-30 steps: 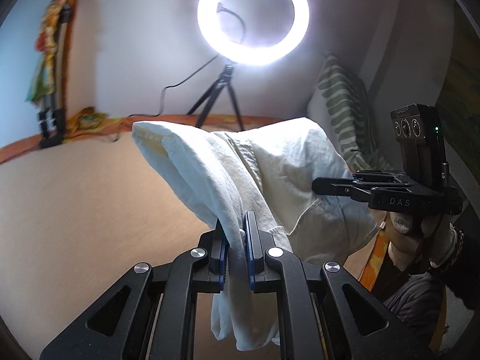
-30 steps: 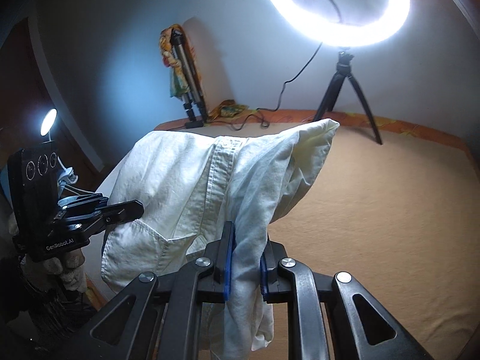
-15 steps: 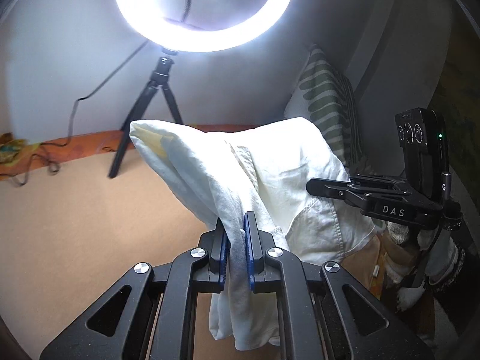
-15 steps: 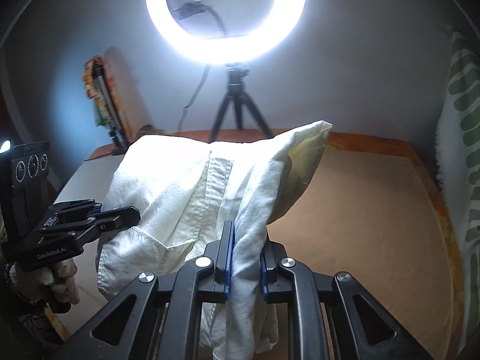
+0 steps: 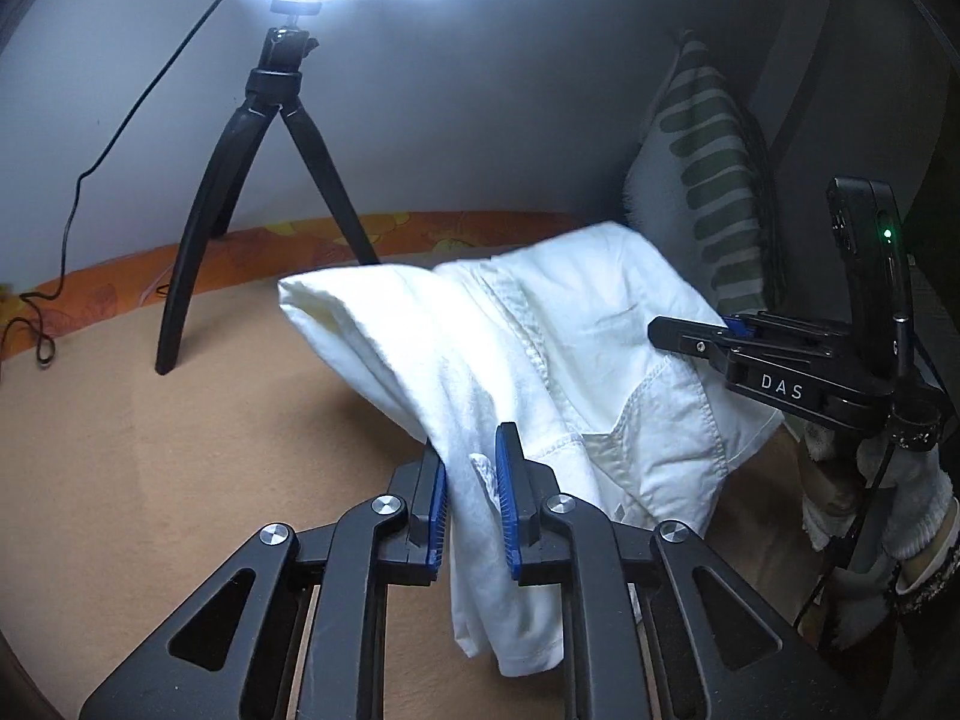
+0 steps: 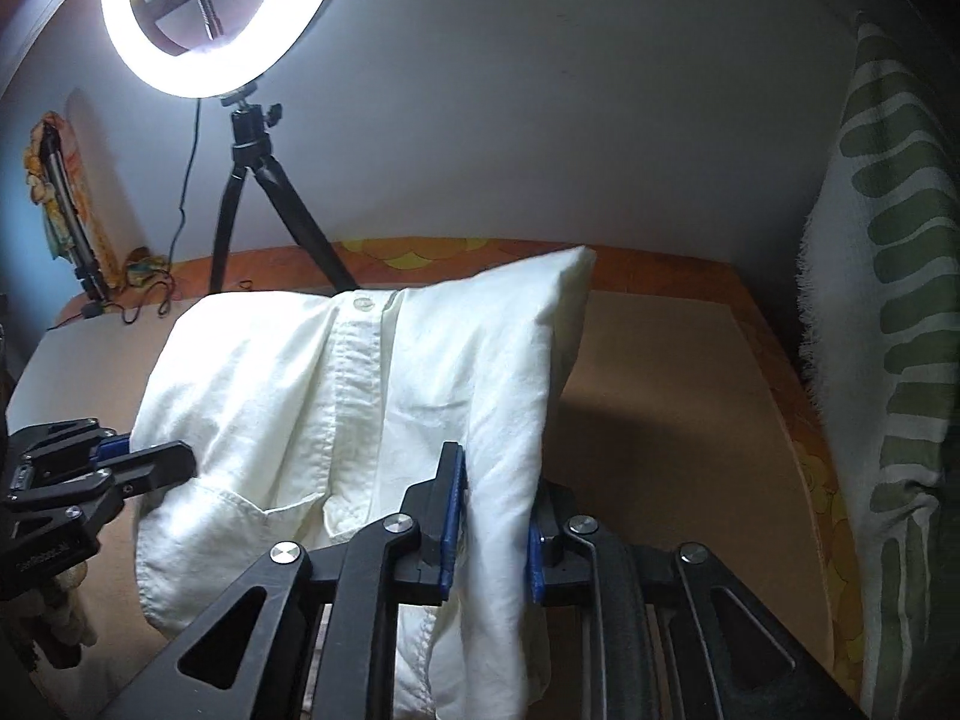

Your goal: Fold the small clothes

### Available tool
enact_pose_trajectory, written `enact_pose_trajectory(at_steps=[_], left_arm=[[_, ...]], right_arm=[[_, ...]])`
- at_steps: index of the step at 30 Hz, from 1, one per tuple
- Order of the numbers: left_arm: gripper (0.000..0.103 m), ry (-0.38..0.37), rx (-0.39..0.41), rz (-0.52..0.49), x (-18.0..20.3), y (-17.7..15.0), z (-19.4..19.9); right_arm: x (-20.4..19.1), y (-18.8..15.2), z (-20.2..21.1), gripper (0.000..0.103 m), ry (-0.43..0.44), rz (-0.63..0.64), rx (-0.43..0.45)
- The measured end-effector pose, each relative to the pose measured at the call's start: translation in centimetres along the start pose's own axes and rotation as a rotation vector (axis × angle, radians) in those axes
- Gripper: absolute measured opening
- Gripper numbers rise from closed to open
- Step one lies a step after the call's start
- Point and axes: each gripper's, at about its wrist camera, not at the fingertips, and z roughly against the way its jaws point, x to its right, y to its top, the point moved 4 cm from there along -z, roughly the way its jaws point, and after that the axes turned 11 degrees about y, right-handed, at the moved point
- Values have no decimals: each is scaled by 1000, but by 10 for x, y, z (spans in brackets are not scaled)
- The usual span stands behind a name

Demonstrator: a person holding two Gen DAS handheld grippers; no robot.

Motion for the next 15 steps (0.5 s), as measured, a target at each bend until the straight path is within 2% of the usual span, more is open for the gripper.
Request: enact_pose_trajectory(at_steps=[1,2,4,5,7,9,12,15], left_arm=[[21,20,-4,-4,-2,0,1],[27,31,0,-8,-4,0,3],[62,45,24,-21,-6,1,13],[64,50,44,-31,-7,2,19],[66,71,75,-66,-4,3,30],[70,78,82,-74,-4,3,38],[71,77,89,-64,-10,0,52],[72,89,96,-67,-10,0,62]], right_arm=[[2,0,-2,32,-39,-2,1],[6,0,-1,38,-62,-10,7],[10,1,5,52,-61,-46,29],[10,1,8,54,-49,-60,43],[7,3,14,67,-46,-64,61],[1,3,20,75,-50,-60,80],[-9,0,31,86,-51,-67,107],[-22,-1,38,89,-47,-64,133]])
